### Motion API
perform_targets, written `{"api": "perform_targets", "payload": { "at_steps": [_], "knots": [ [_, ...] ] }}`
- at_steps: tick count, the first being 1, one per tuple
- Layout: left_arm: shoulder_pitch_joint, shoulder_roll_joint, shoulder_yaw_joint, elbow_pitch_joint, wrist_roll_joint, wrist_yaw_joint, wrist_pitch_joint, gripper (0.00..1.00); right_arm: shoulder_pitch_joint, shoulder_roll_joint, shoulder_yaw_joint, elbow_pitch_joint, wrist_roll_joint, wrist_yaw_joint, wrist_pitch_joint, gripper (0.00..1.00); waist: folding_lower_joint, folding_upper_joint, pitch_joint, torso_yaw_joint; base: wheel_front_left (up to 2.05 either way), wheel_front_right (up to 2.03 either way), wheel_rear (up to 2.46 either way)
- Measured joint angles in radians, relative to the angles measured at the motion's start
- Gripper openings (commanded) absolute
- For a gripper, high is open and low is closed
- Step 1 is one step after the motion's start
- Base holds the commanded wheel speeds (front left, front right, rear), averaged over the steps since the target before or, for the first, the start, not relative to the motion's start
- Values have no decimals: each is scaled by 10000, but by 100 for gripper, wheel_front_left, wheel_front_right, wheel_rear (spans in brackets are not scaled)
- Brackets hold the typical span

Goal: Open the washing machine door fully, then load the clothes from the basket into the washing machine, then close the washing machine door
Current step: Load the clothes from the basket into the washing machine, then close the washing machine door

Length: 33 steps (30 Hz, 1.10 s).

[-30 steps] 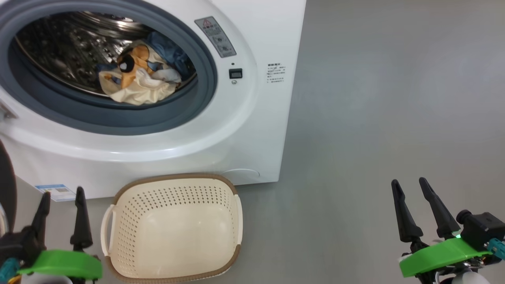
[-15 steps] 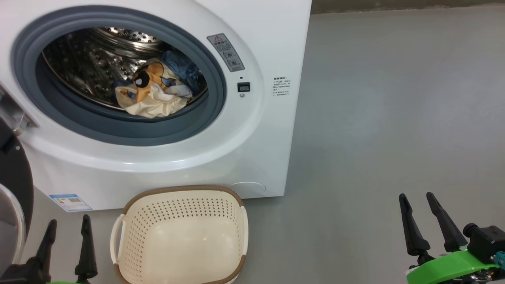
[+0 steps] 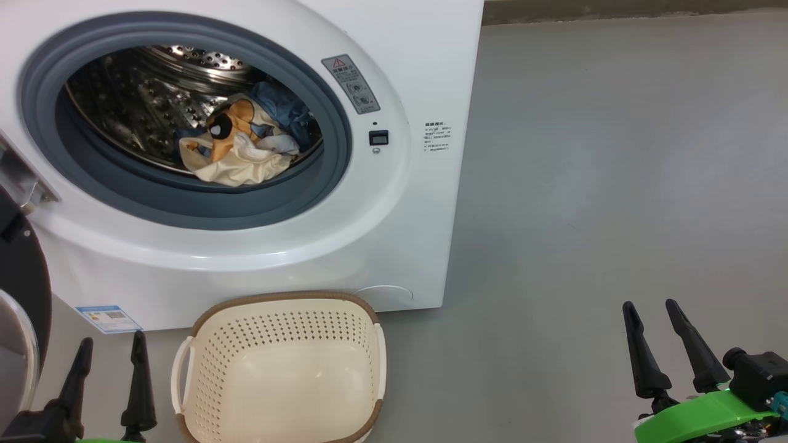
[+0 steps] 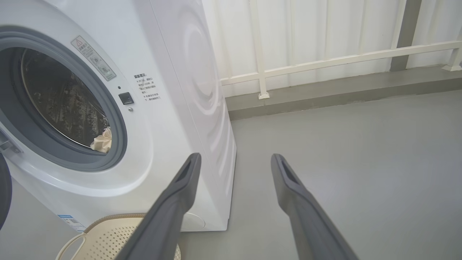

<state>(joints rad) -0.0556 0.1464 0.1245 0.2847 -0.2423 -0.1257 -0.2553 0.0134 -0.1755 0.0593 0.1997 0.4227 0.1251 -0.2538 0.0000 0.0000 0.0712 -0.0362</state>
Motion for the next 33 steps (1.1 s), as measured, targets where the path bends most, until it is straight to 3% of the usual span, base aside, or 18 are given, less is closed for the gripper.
{"api": "perform_targets", "payload": {
  "at_steps": [10, 33],
  "knots": [
    [32, 29, -123, -27, -40, -2, 0, 100, 2, -4, -10, -31, 0, 0, 0, 100, 0, 0, 56, 16, -18, 18, 0],
    [32, 182, -247, -81, -278, -58, 0, 100, 1, -6, -40, -58, -8, 0, 0, 100, 0, 0, 212, 123, -85, 85, 0]
  ]
}}
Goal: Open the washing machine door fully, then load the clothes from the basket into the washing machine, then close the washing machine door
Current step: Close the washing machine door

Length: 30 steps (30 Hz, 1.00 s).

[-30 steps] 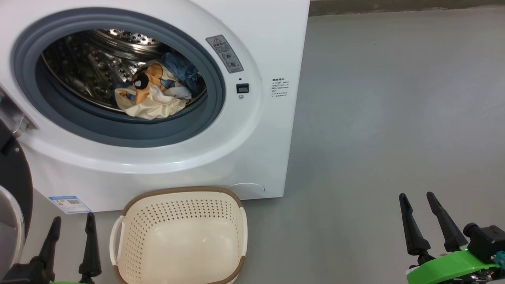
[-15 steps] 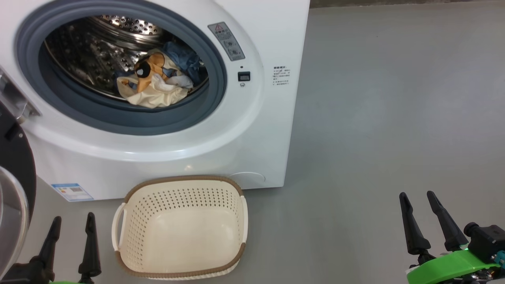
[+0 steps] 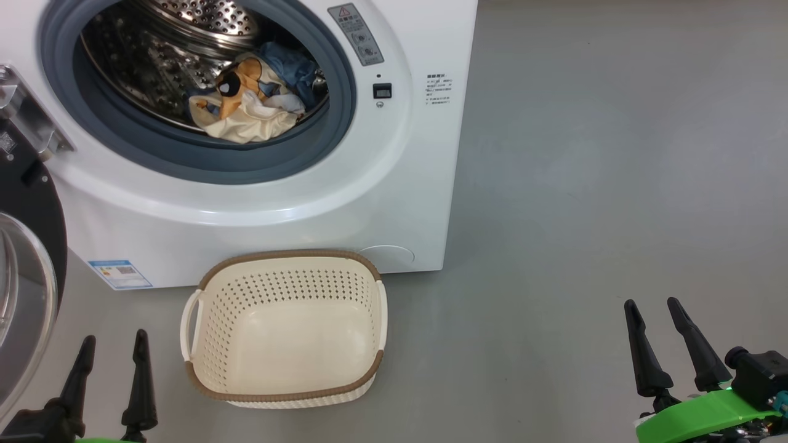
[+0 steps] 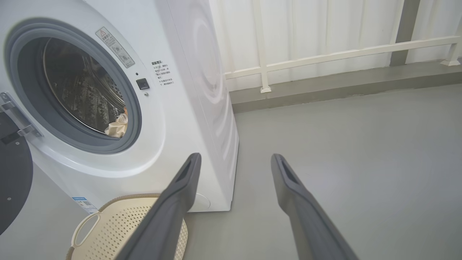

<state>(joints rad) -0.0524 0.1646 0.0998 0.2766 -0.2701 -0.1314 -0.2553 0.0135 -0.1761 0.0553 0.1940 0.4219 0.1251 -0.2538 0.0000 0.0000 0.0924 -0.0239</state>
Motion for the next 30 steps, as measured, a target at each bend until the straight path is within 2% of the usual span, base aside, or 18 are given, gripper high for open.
{"api": "perform_targets", "payload": {
  "at_steps": [8, 14, 22, 30],
  "knots": [
    [0, 15, -44, -38, -8, 0, 0, 100, 0, -4, -2, 0, -2, 0, 0, 100, 0, 0, -68, 121, 0, 0, 0],
    [15, -113, 4, -63, -36, 0, 0, 100, 11, -115, 56, 10, -2, 0, 0, 100, 0, 0, -143, 456, 0, 0, 0],
    [408, -370, 125, -90, -46, 0, 0, 100, 175, -267, 313, 61, -2, 0, 0, 100, -1, 0, -266, 1250, 0, 0, 0],
    [756, -566, 261, -115, -48, 0, 0, 100, 175, -405, 520, 140, 13, 0, 0, 100, -1, 0, -415, 2330, 0, 0, 0]
  ]
}}
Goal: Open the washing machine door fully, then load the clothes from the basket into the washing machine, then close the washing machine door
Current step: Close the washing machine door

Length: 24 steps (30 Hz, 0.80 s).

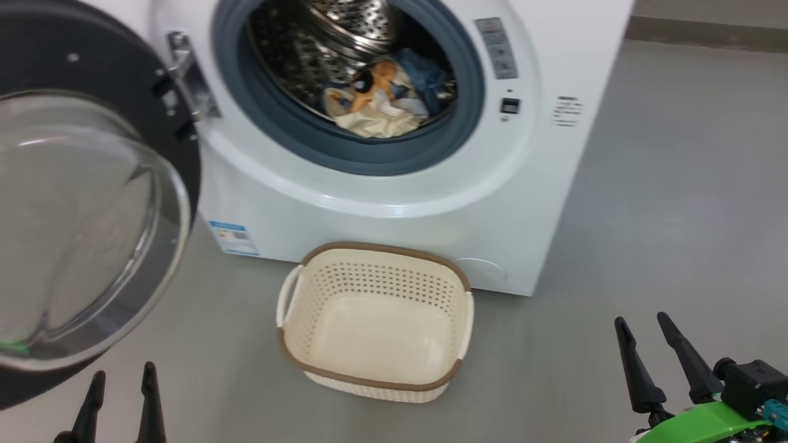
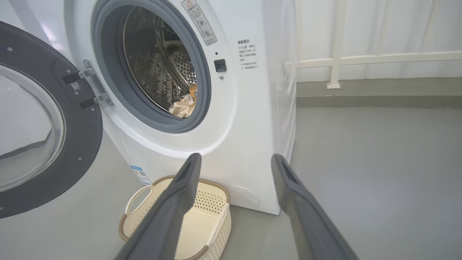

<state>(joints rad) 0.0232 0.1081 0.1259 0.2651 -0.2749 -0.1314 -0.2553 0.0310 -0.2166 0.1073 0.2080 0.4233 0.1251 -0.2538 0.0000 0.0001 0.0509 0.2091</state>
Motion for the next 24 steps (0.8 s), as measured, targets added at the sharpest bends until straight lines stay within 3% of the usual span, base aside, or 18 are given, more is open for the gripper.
{"api": "perform_targets", "payload": {
  "at_steps": [17, 24],
  "knots": [
    [116, -2, -17, 56, -100, 0, 0, 100, 7, 69, 389, 123, 86, 0, 0, 100, 1, 0, -379, 2577, 0, 0, 0],
    [447, -257, 481, -127, -251, 0, 0, 100, -337, -92, 1037, 337, 171, 0, 2, 100, 0, 0, -232, 3092, 0, 0, 0]
  ]
}}
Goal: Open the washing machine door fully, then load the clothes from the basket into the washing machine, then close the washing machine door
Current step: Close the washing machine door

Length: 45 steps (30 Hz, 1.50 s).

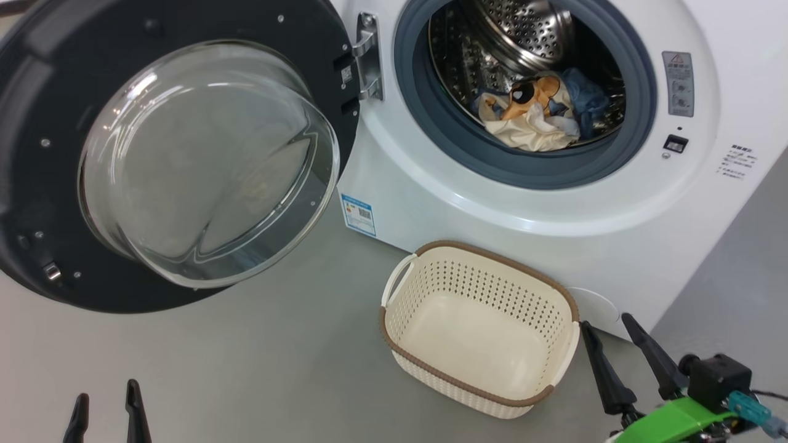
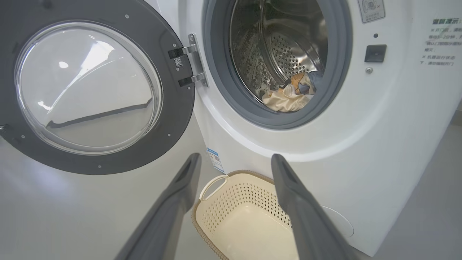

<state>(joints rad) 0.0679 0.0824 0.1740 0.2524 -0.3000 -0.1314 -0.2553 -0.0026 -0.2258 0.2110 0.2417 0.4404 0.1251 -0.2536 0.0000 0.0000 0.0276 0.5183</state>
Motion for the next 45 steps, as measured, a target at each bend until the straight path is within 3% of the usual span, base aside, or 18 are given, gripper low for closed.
{"api": "perform_targets", "payload": {
  "at_steps": [10, 23, 24, 25, 27, 28, 29, 30, 35, 42, 43, 45],
  "knots": [
    [0, -364, 314, -387, -59, 0, 0, 100, -887, -299, 579, 353, 94, 0, 0, 100, 0, 0, 488, 190, 0, 0, 0],
    [-12, -399, 453, -560, 63, 0, 0, 100, -957, -313, 671, 384, 113, 0, 0, 100, 0, 0, 510, 164, 0, 0, 0],
    [-14, -399, 451, -577, 140, 0, 0, 98, -955, -309, 654, 382, 113, 0, 0, 100, 0, 0, 510, 160, 0, 0, 0],
    [-14, -401, 445, -581, 221, 0, 0, 82, -953, -305, 631, 378, 113, 0, 0, 100, 0, 0, 513, 157, 0, 0, 0],
    [-19, -403, 441, -612, 316, 0, 0, 39, -946, -297, 579, 370, 113, 0, 0, 100, 0, 0, 525, 154, 0, 0, 0],
    [-26, -397, 441, -650, 316, 0, 0, 23, -941, -293, 548, 364, 111, 0, 0, 100, 0, 0, 533, 154, 0, 0, 0],
    [-37, -382, 439, -711, 295, 0, 0, 23, -938, -291, 525, 360, 111, 0, 0, 100, 0, 0, 545, 154, 0, 0, 0],
    [-66, -368, 449, -788, 255, 0, 0, 0, -938, -288, 504, 353, 111, 0, 0, 100, 0, 0, 560, 156, 0, 0, 0],
    [-598, -121, 717, -1283, -813, 0, 0, 0, -937, -265, 495, 322, 111, 0, -2, 100, 0, 0, 665, 168, 0, 0, 0],
    [-1869, 1256, 1285, -1647, -3068, 0, 0, 0, -948, -282, 449, 249, 92, 0, -2, 100, 0, 0, 998, 186, 0, 0, 0],
    [-1869, 1256, 1285, -1647, -3068, 0, 0, 0, -948, -282, 449, 249, 92, 0, -2, 100, 0, 0, 998, 186, 0, 0, 0],
    [-2455, 1760, 1553, -1490, -4044, 0, -2, 0, -961, -297, 439, 238, 86, 0, 0, 100, 0, 0, 1131, 194, 0, 0, 0]
  ]
}}
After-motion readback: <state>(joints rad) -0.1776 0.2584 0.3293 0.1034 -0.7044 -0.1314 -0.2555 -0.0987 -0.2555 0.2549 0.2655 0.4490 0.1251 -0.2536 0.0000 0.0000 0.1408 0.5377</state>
